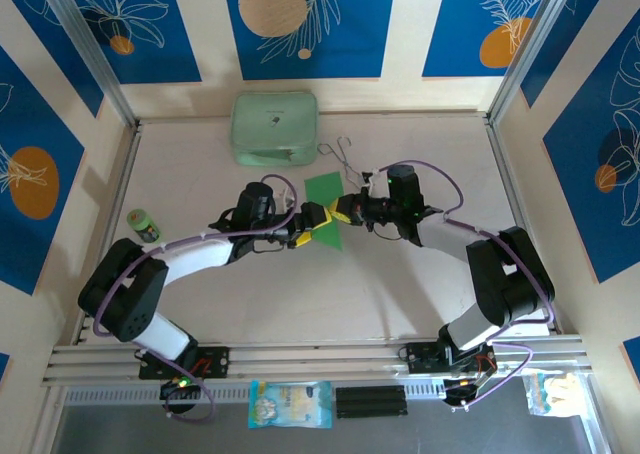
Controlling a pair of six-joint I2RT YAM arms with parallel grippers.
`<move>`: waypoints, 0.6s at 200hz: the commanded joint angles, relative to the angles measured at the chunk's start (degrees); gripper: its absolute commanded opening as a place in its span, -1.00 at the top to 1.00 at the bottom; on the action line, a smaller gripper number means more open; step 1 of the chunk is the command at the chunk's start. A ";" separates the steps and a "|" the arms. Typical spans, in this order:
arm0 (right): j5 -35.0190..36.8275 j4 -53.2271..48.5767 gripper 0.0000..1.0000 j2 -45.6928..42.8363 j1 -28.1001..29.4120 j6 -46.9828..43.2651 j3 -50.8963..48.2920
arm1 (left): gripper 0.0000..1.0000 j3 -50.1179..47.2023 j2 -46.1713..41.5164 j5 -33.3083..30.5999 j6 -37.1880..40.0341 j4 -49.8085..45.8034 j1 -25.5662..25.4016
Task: Fold a paper plane with a square sheet of paper (pick it up from the middle)
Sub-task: Turn over the paper at the center of the table.
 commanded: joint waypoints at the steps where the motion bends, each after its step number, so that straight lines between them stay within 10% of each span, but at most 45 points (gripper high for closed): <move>1: -3.50 2.70 0.94 -1.12 -0.74 2.18 -1.75 | -0.57 1.34 0.24 1.40 -0.88 3.62 -0.26; 91: -4.24 2.46 0.86 -1.47 -2.05 2.00 -3.24 | 0.39 0.68 -1.24 -0.92 1.19 4.73 -0.24; 120: -2.57 -1.57 0.51 -2.85 -2.68 -0.36 -3.31 | 0.74 2.29 -0.70 -2.54 2.58 -1.68 -0.26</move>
